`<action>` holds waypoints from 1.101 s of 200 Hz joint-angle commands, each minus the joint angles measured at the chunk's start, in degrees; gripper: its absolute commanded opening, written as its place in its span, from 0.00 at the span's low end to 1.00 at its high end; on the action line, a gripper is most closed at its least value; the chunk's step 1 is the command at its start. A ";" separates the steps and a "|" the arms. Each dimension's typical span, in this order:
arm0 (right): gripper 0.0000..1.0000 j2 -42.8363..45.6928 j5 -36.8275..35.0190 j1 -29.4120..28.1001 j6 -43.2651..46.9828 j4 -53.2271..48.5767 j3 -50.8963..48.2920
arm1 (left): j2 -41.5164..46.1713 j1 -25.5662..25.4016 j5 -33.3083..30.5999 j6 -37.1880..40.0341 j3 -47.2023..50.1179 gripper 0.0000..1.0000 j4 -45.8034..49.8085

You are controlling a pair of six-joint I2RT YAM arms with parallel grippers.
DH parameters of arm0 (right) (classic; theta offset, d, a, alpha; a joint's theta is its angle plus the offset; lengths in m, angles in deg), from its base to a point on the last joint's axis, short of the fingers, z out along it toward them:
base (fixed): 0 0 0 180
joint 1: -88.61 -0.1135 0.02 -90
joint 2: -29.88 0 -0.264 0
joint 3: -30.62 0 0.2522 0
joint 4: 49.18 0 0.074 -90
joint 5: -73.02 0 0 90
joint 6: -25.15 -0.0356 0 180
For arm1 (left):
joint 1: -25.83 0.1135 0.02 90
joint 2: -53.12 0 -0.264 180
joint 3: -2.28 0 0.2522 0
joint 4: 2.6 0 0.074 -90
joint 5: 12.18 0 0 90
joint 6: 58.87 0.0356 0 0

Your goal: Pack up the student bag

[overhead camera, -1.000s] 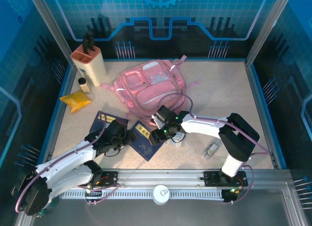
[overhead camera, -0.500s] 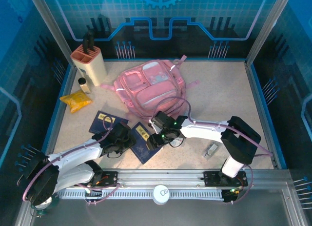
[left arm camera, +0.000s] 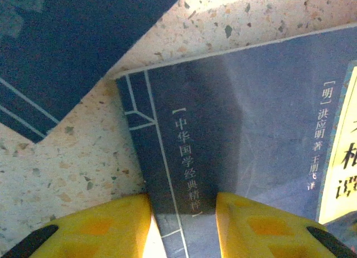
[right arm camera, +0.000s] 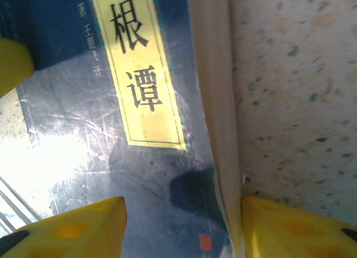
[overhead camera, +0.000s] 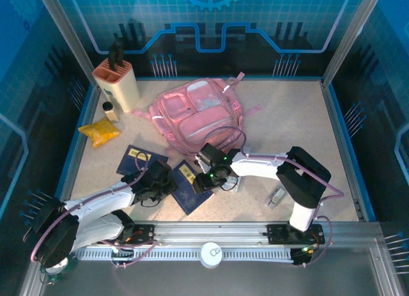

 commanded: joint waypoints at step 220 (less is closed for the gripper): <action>0.05 10.79 6.01 -0.60 -2.62 4.10 -3.14 | -1.68 -1.72 -0.38 1.60 -0.51 0.41 -3.05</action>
